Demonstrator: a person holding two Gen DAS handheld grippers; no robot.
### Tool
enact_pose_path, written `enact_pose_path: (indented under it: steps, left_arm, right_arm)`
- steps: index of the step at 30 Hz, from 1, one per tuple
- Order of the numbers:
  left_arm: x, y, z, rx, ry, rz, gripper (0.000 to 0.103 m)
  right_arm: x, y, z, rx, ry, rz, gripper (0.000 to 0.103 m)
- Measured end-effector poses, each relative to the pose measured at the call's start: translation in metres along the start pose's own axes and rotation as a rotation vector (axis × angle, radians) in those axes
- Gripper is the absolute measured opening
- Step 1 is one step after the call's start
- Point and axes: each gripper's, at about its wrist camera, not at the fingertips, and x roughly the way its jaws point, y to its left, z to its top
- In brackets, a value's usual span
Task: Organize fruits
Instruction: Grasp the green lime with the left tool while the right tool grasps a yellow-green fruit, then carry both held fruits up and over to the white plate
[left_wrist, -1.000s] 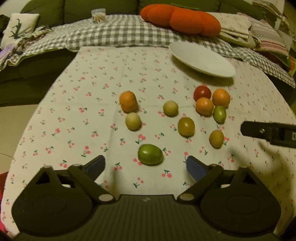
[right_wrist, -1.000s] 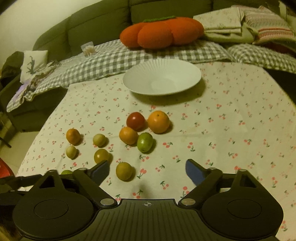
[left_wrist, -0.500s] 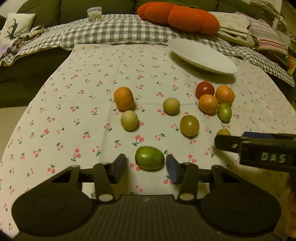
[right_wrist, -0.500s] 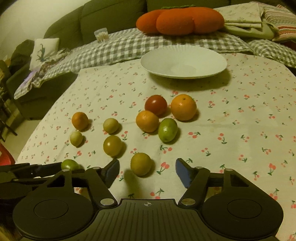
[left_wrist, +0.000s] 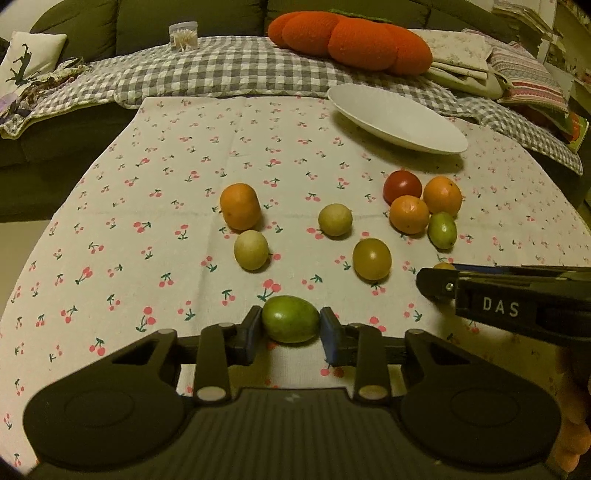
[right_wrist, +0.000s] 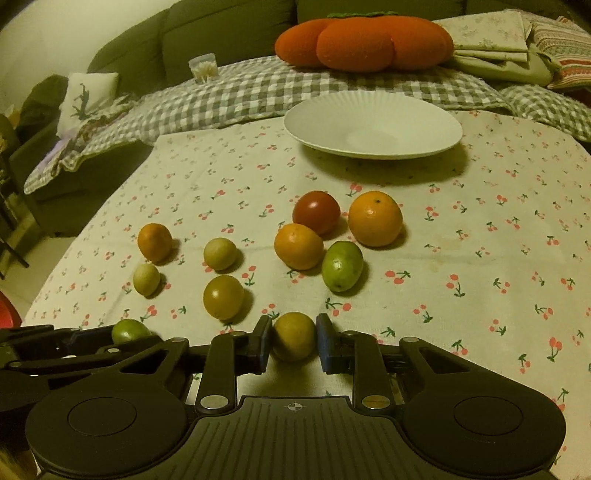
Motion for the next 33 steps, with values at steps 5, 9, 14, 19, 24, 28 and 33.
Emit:
enact_pose_path:
  steps: [5,9,14,19,24,28,33]
  left_arm:
    - [-0.003,-0.001,0.002,0.006,-0.012,0.003,0.031]
    - [-0.005,0.002,0.004,-0.011,-0.013,-0.007,0.031]
    - [-0.007,0.001,0.006,-0.019,-0.019,-0.018,0.031]
    - [-0.01,0.003,0.01,-0.033,-0.033,-0.03,0.031]
    - [-0.013,0.002,0.016,-0.039,-0.058,-0.041,0.031]
    - [-0.015,-0.001,0.021,-0.036,-0.075,-0.04,0.031]
    - [-0.015,-0.003,0.026,-0.033,-0.088,-0.044,0.031]
  right_arm:
    - [-0.004,-0.001,0.002,0.01,-0.014,0.007,0.023]
    - [-0.009,0.0,0.004,0.009,-0.026,0.014,0.023]
    - [-0.016,-0.003,0.008,0.019,-0.041,0.017,0.023]
    - [-0.023,-0.004,0.011,0.017,-0.053,0.021,0.023]
    - [-0.031,-0.008,0.017,0.016,-0.072,0.02,0.023]
    - [-0.037,-0.013,0.023,0.01,-0.083,0.012,0.023]
    - [-0.044,-0.018,0.032,0.001,-0.1,0.008,0.024]
